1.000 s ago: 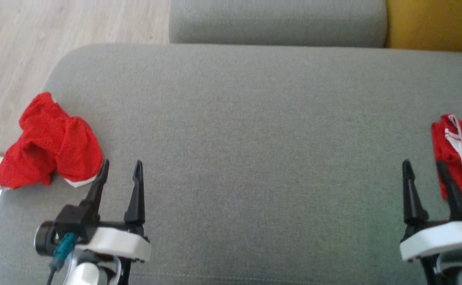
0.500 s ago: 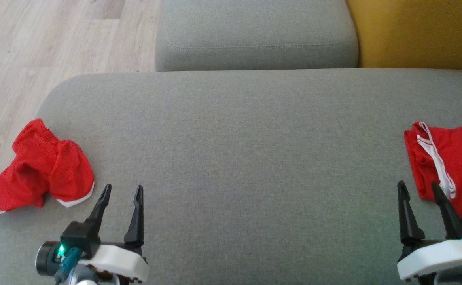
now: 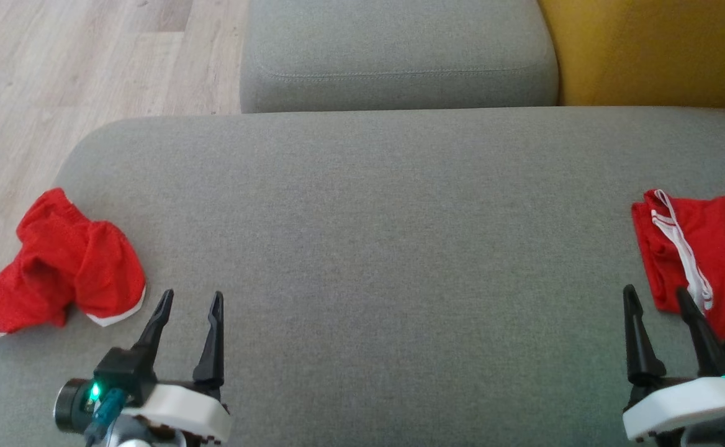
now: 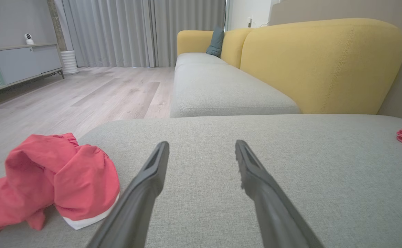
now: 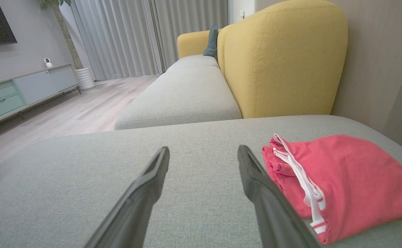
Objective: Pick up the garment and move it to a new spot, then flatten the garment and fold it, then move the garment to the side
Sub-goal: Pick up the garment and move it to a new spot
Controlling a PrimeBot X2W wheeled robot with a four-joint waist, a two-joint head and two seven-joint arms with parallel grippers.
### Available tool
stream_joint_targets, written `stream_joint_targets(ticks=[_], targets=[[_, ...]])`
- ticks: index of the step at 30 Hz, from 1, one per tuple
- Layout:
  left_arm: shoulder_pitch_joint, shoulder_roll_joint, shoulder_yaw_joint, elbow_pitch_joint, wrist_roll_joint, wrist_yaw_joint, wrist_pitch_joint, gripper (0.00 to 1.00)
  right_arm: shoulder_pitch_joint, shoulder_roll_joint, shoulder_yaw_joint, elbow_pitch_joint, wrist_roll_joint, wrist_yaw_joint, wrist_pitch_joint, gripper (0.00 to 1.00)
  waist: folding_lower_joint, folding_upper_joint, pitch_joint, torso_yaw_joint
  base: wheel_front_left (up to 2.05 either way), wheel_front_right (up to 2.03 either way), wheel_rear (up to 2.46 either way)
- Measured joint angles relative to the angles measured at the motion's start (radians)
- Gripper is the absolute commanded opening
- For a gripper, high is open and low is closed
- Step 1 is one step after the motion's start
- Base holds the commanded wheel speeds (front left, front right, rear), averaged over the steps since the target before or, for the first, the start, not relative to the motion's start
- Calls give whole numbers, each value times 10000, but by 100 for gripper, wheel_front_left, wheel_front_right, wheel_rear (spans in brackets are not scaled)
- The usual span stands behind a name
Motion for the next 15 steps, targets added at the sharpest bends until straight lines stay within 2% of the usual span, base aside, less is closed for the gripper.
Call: stream_joint_targets(ticks=[9, 15], targets=[[-12, -12, 19, -29, -2, 86, 0, 100, 0, 0, -38, 23, 0, -2, -2, 100, 0, 0, 42, 138, 0, 0, 0], [-157, -61, 73, -19, -21, 88, 0, 100, -7, 4, 2, -38, -4, -2, 2, 100, 0, 0, 120, 672, 0, 0, 0]])
